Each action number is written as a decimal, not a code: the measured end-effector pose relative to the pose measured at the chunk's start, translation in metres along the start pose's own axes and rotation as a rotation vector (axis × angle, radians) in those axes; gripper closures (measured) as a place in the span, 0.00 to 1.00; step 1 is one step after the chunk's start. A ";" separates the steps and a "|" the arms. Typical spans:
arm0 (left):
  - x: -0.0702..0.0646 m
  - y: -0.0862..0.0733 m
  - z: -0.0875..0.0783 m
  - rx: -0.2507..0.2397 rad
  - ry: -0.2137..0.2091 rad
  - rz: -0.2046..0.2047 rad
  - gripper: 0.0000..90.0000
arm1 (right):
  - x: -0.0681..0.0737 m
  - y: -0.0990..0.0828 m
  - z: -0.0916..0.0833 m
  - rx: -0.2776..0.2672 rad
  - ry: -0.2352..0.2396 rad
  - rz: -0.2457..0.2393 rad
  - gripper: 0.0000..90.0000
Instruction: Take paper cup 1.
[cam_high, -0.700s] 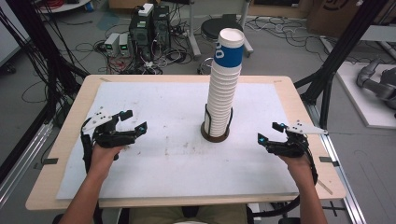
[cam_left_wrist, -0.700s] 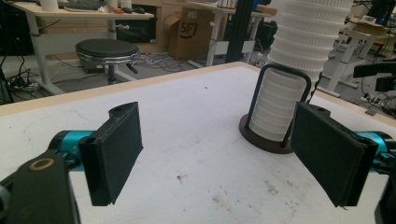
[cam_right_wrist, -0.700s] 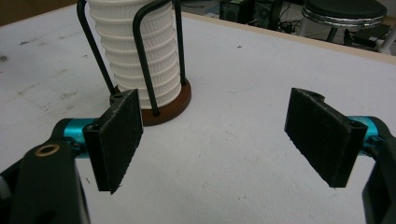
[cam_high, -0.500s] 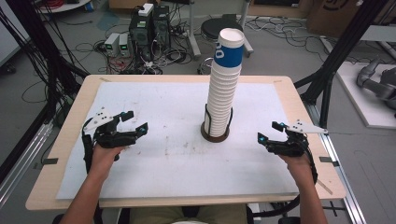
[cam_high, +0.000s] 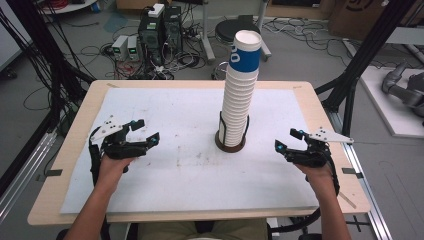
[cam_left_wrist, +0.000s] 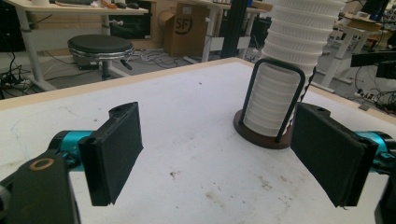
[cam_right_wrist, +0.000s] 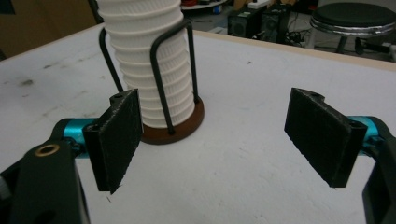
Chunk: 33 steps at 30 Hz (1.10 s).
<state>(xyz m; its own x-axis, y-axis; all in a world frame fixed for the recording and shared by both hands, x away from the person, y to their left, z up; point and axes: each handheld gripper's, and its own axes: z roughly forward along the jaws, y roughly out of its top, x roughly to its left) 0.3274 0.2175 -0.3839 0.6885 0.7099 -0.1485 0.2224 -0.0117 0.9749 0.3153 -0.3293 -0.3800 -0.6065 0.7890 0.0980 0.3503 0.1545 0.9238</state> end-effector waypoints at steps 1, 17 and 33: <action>0.000 0.001 0.000 -0.001 -0.001 0.001 0.19 | 0.003 0.003 0.001 -0.001 0.013 -0.001 0.22; -0.002 0.003 0.000 0.009 -0.031 -0.009 0.19 | 0.025 0.061 0.009 -0.048 0.106 -0.072 0.22; -0.002 0.003 0.000 0.015 -0.039 -0.018 0.19 | 0.038 0.143 0.037 -0.089 0.179 -0.146 0.15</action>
<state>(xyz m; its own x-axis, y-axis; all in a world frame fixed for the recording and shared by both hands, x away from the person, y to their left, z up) 0.3271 0.2160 -0.3812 0.7106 0.6821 -0.1727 0.2450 -0.0098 0.9695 0.3687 -0.2551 -0.2576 -0.7659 0.6427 0.0176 0.1902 0.2004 0.9611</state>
